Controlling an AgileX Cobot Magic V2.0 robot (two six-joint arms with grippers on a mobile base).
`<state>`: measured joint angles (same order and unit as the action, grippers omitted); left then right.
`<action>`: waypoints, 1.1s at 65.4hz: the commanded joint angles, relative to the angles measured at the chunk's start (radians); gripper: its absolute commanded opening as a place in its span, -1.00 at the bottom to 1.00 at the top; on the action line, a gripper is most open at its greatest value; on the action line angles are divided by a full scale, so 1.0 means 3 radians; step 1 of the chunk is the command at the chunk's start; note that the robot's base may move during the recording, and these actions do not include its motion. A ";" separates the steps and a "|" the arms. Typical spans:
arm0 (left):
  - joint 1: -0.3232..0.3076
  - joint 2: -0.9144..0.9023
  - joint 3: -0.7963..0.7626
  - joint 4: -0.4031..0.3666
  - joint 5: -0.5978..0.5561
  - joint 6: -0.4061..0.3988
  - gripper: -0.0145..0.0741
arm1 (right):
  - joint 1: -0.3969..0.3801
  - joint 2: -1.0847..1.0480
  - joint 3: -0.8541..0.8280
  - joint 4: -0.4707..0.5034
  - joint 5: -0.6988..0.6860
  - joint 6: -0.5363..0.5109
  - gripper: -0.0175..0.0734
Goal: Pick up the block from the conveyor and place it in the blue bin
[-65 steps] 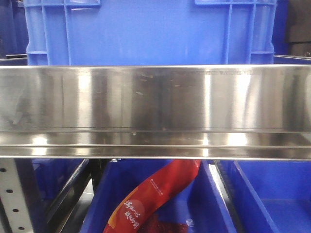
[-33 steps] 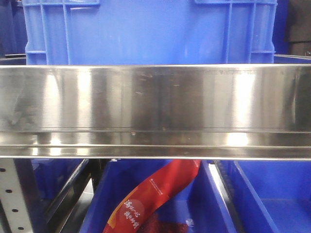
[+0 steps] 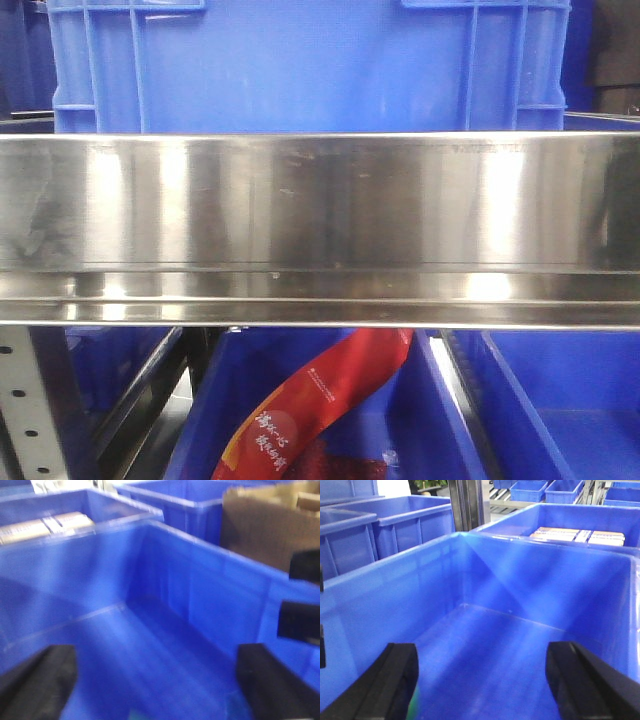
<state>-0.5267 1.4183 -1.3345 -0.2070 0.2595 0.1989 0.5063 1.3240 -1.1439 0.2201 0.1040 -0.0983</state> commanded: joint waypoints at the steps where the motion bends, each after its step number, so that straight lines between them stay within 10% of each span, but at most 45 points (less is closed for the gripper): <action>1: -0.0019 -0.0156 -0.0052 -0.0113 -0.0076 0.0008 0.51 | 0.0001 -0.0137 -0.0043 0.0025 -0.0072 -0.0021 -0.05; 17: -0.0019 -0.0485 -0.0052 -0.0131 0.0010 0.0008 -0.92 | 0.0001 -0.0341 -0.0043 0.0025 -0.0347 -0.0021 -0.98; 30: 0.0085 -0.0798 0.0119 -0.0088 0.0388 0.0008 -0.92 | -0.0180 -0.0684 0.0132 0.0025 -0.0291 -0.0021 -0.96; 54: 0.0522 -0.2077 0.1914 -0.0640 -0.0613 0.0008 -0.92 | -0.0905 -0.1867 0.1384 0.0025 -0.0197 -0.0021 -0.96; 72: 0.0824 -0.3153 0.2966 -0.0588 -0.0635 0.0008 -0.92 | -0.1016 -0.2910 0.2381 0.0025 -0.0152 -0.0021 -0.97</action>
<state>-0.2964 0.5451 -0.5051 -0.3892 0.0886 0.1989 0.2078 0.5321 -0.4869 0.2255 0.0693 -0.1008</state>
